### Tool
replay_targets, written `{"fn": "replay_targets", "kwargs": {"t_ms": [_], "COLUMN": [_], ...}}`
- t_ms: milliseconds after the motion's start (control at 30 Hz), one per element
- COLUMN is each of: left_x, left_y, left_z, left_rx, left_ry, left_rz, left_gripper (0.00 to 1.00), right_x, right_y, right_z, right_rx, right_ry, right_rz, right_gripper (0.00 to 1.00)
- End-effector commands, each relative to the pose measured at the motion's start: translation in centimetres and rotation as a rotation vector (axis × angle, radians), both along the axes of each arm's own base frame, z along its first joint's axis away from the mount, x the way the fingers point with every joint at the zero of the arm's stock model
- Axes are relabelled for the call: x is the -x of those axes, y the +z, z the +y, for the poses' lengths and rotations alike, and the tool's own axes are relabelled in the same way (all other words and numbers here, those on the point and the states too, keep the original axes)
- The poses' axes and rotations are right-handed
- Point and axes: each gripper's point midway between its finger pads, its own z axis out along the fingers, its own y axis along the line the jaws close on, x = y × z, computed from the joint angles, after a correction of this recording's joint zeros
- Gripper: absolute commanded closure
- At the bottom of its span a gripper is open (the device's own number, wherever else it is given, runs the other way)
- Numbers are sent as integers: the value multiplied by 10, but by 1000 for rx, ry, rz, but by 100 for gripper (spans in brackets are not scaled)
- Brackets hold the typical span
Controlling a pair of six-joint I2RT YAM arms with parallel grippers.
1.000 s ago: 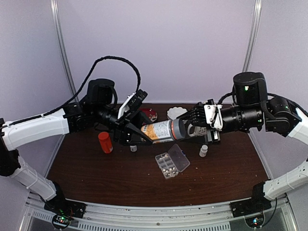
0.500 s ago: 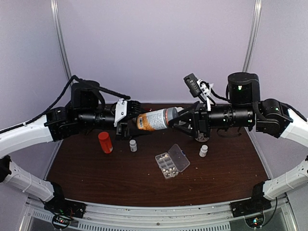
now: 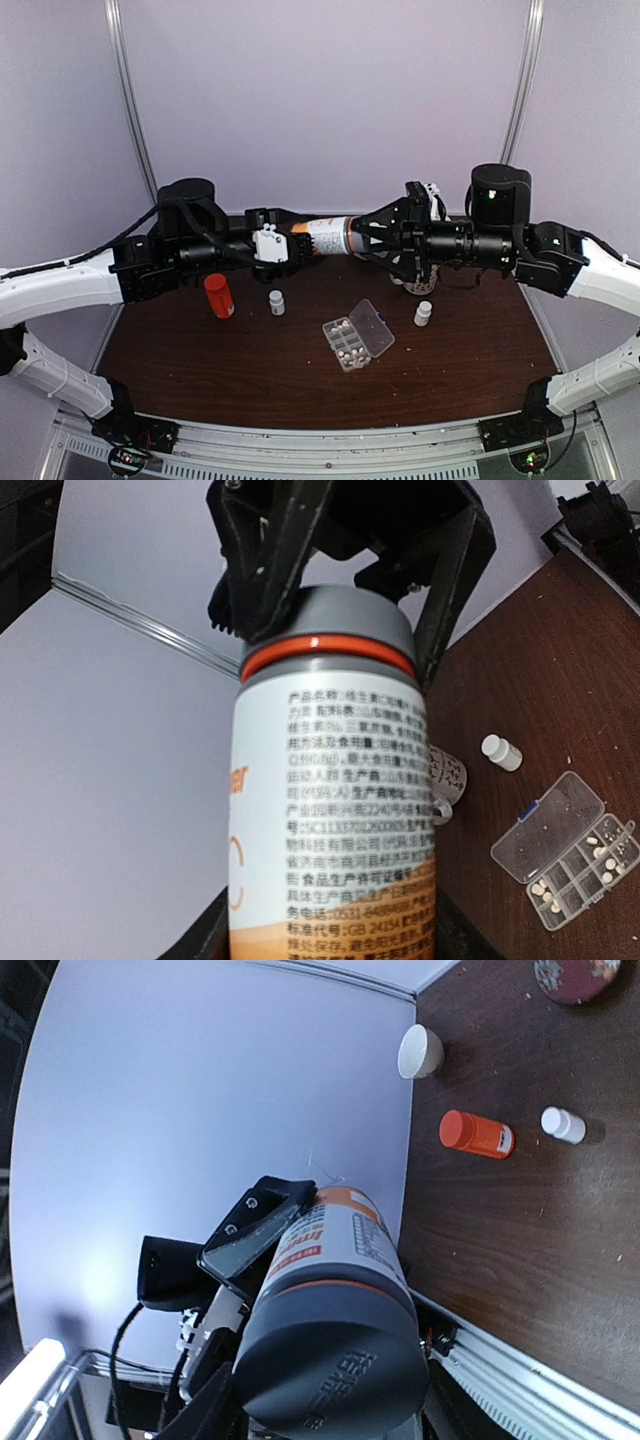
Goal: Sort the pills into containers
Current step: Screw the lid of the pill bottle onto the pill bottle.
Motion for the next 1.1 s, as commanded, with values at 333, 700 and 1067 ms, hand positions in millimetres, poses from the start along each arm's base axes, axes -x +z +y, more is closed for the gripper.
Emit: {"fn": "replay_targets", "kwargs": {"t_ms": [333,700,1067], "left_x": [-12,-6,44], "left_y": [-19,-19,-19], "left_z": [-8,10,-11], "left_rx": [31,109,182], "left_ry": [99,141,-136], "left_rz": [-60,94,427], "left_gripper": [100,100,100], "right_x": [30,43,33], "right_y": [47,1,-11], "right_z": [-6,-53,-71], "right_rx": [-394,-12,695], "right_ry": [47,138,347], "right_rz": [368,-233,-1658], "right_gripper": [28,0,0]}}
